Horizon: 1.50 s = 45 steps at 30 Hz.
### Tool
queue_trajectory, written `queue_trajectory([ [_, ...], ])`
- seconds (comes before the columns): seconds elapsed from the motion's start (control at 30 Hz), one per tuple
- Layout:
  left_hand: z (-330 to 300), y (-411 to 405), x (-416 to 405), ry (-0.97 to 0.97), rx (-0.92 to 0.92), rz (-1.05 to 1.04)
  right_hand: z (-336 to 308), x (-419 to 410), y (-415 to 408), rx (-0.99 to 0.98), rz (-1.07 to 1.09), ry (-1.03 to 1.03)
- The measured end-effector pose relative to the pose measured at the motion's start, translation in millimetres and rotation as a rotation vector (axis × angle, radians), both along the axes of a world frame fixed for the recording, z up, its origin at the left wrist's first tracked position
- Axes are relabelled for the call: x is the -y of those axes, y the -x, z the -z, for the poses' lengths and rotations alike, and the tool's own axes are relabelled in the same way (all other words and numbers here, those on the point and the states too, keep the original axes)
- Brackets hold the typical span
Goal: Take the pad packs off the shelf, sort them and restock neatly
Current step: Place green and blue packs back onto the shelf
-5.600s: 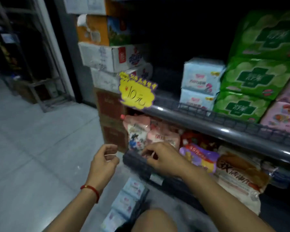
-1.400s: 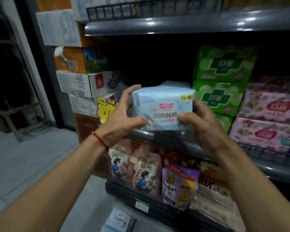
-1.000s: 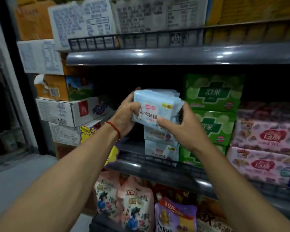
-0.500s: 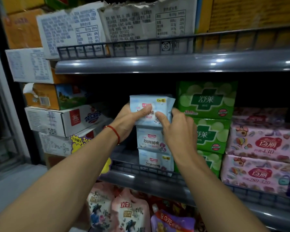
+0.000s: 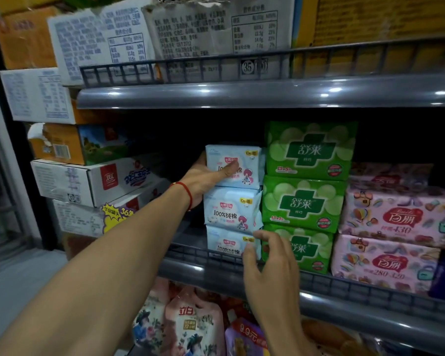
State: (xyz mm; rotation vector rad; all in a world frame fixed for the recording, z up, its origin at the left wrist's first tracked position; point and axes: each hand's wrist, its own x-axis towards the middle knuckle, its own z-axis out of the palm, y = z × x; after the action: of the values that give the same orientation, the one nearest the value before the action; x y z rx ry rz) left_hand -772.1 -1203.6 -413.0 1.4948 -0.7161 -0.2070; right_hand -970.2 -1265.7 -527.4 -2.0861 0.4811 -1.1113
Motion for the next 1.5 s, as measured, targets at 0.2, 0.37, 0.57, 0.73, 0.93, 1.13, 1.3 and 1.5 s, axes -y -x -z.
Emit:
queue_trajectory([
  [0.2, 4, -7, -11, 0.027, -0.006, -0.045, 17, -7, 7, -0.008, -0.029, 0.045],
  [0.37, 14, 5, -27, 0.048, -0.010, -0.026, 22, -16, 9, -0.041, -0.060, 0.058],
  [0.57, 77, 79, -108, 0.107, 0.134, -0.422, 40, -35, 2, -0.175, -0.273, 0.045],
  [0.73, 225, 131, -206, -0.208, -0.074, -0.551, 109, -66, -12, -0.688, -0.683, 0.161],
  [0.93, 412, 171, -300, -0.692, -0.670, -0.563, 234, -100, -38, -1.268, -1.013, 0.409],
  [1.13, 510, 188, -304, -0.649, -1.221, -0.598, 354, -121, -57, -1.480, -0.883, 0.340],
  [1.3, 555, 176, -273, -0.326, -1.464, -0.679, 416, -139, -71, -1.382, -0.724, 0.298],
  [1.5, 593, 172, -274, -0.576, -0.996, -0.730, 459, -141, -72, -1.256, -0.589, -0.011],
])
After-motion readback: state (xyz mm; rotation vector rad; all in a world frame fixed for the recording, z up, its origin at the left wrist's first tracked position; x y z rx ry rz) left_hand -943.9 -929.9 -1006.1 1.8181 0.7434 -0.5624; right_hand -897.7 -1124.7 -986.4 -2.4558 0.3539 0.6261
